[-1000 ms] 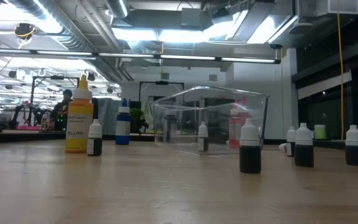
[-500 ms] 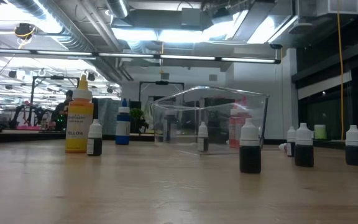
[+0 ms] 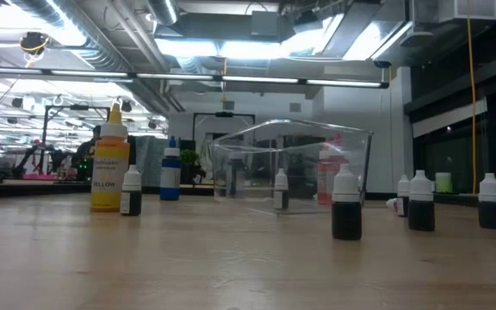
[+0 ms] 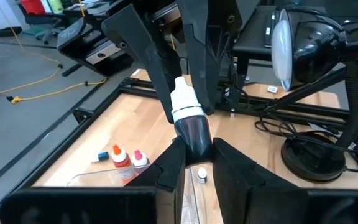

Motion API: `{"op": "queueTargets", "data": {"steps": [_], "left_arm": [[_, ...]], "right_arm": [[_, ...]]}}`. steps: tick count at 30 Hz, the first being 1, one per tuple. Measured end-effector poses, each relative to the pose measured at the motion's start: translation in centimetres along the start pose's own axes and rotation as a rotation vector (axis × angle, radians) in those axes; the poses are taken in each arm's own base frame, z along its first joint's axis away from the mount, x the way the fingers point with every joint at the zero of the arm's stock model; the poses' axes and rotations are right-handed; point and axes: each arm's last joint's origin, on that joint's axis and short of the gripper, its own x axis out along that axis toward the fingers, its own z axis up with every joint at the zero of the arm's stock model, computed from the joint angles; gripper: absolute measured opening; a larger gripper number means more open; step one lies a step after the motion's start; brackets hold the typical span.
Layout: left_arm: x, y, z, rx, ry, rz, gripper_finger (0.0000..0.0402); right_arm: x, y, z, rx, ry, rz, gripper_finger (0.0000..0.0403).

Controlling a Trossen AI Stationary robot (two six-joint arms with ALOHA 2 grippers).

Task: Pick & Place food coloring
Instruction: Put the small pink food coloring bottle into the bottom of the bin

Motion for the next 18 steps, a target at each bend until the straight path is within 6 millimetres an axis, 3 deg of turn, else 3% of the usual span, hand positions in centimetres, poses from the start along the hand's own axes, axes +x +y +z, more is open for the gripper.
{"op": "queueTargets", "data": {"steps": [10,18], "left_arm": [[-0.1,0.1,-0.2,-0.003,0.033,-0.033,0.011],[-2.3,1.5,0.0,-0.073,0.072,-0.011,0.0187]], "right_arm": [[0.0,0.0,-0.1,0.008,0.013,-0.007,0.0063],[0.0,-0.1,-0.5,0.028,0.05,-0.016,0.0063]]}}
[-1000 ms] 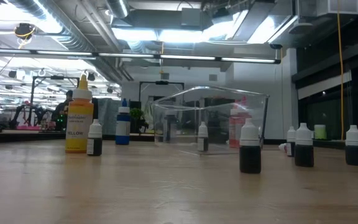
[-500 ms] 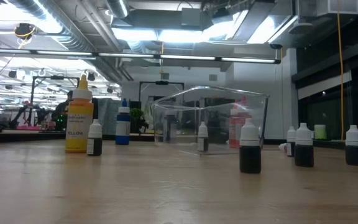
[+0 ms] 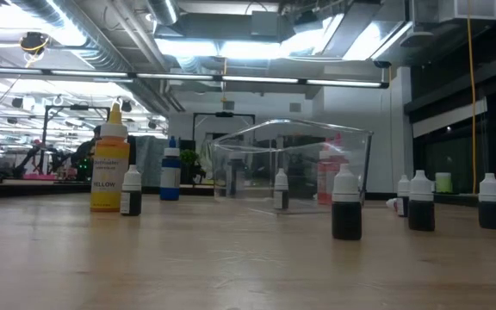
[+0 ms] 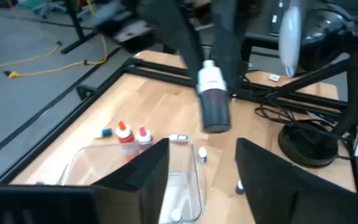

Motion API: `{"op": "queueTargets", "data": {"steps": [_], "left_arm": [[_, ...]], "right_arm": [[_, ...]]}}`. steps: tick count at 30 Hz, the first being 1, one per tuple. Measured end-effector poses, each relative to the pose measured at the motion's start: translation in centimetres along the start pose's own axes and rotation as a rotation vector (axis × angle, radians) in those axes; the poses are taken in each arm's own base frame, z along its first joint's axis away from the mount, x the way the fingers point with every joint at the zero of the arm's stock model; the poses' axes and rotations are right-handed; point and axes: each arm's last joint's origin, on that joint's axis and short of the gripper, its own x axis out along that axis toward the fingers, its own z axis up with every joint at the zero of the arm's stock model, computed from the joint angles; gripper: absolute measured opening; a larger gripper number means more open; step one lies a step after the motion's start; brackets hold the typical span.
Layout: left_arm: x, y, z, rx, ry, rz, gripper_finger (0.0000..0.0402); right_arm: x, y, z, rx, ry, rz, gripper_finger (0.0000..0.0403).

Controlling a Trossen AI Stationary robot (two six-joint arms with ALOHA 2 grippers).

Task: Pick & Place food coloring
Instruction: Put the small pink food coloring bottle into the bottom of the bin

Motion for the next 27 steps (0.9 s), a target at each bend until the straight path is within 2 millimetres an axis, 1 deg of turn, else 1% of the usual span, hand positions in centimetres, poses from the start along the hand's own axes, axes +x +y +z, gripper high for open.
{"op": "queueTargets", "data": {"steps": [4,8,12,16,23,27], "left_arm": [[-1.7,1.5,0.2,-0.053,0.022,0.049,0.0229],[-3.4,3.2,0.1,-0.076,0.058,0.08,0.0252],[-5.3,4.6,0.5,-0.125,0.042,0.103,0.0253],[-6.9,5.6,0.9,-0.159,0.008,0.112,0.0245],[-8.9,6.5,1.2,-0.163,-0.007,0.064,0.0235],[-9.7,6.6,1.0,-0.147,0.005,0.032,0.0233]], "right_arm": [[0.0,-0.1,-0.3,0.01,0.026,-0.019,0.0063],[-0.1,-0.4,-0.5,0.005,0.042,-0.056,0.0062],[-0.2,-0.9,-0.7,0.03,0.059,-0.114,0.0062],[0.2,-1.6,-1.1,0.044,0.097,-0.162,0.0062],[1.9,-4.3,-1.9,0.124,0.193,-0.248,0.0062],[2.8,-6.0,-2.5,0.189,0.255,-0.283,0.0062]]}}
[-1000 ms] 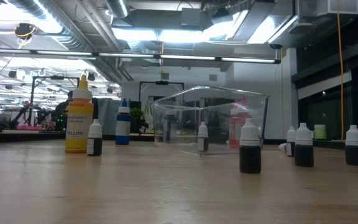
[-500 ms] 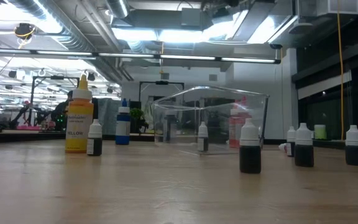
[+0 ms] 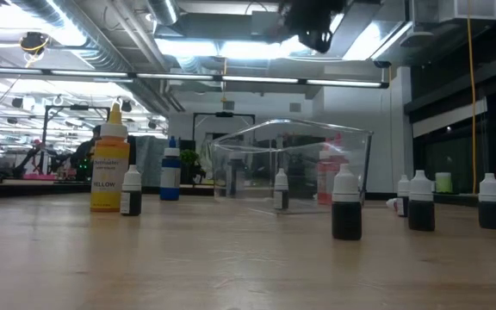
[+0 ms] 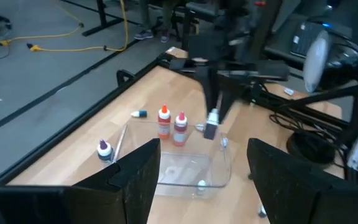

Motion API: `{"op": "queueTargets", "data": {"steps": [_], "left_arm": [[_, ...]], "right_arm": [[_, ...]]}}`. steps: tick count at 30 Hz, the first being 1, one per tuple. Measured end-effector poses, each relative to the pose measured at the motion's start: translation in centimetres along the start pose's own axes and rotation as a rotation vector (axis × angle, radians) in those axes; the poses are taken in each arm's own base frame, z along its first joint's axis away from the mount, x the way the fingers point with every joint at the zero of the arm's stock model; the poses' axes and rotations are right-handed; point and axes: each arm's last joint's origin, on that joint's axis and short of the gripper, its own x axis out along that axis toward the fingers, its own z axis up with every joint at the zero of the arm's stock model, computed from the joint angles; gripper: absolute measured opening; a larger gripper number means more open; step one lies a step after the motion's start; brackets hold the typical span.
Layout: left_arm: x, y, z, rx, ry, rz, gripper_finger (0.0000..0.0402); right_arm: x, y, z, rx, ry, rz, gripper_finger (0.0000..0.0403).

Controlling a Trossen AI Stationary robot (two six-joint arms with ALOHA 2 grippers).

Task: Pick & Place food coloring
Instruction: Put the small pink food coloring bottle into the bottom of the bin

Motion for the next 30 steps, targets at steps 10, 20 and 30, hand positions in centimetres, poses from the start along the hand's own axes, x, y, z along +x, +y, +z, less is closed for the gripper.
{"op": "queueTargets", "data": {"steps": [10,20,30], "left_arm": [[-1.1,-0.3,-0.8,0.056,0.045,-0.057,0.0232],[-1.3,-0.5,-1.0,0.067,0.05,-0.069,0.0228],[-1.3,-0.4,-1.0,0.079,0.057,-0.063,0.0226]], "right_arm": [[2.2,-1.8,2.4,-0.007,0.187,-0.151,0.0062],[4.8,-2.4,3.6,-0.074,0.416,-0.212,0.0062],[8.0,-1.6,2.6,-0.103,0.513,-0.209,0.0062]]}}
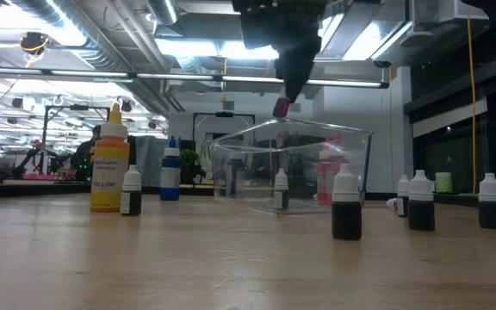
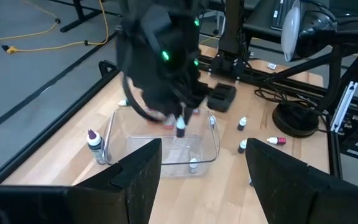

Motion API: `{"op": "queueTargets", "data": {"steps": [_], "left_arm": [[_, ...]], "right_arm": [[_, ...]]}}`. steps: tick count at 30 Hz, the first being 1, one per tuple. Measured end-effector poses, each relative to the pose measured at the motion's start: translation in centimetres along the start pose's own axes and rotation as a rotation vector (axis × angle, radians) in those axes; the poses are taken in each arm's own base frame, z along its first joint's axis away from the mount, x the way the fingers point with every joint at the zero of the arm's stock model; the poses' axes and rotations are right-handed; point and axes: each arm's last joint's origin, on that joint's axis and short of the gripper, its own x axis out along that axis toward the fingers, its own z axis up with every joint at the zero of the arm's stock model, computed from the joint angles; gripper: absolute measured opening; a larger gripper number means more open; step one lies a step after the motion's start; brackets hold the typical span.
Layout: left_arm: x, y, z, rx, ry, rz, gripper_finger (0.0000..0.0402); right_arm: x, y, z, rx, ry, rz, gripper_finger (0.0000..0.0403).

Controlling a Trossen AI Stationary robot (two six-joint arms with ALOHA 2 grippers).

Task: Pick & Place food coloring
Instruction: Put the small pink food coloring bottle into the bottom of the bin

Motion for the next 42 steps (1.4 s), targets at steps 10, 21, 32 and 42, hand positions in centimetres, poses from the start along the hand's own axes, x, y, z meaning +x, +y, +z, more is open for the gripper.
{"op": "queueTargets", "data": {"steps": [10,21,32,42], "left_arm": [[-0.2,-0.2,-0.1,0.005,0.009,-0.019,0.0226],[-0.8,-0.6,-0.4,0.004,-0.008,-0.028,0.022],[-0.9,-0.6,-0.5,0.019,-0.027,-0.004,0.0217],[-0.9,-0.5,-0.5,0.037,-0.048,0.022,0.0214]], "right_arm": [[3.7,0.6,0.9,-0.043,0.097,0.004,0.0062],[5.0,0.1,1.2,-0.049,0.118,0.005,0.0062],[7.0,-1.5,0.5,0.016,0.168,0.0,0.0062],[7.1,-1.4,0.9,0.001,0.118,0.017,0.0062]]}}
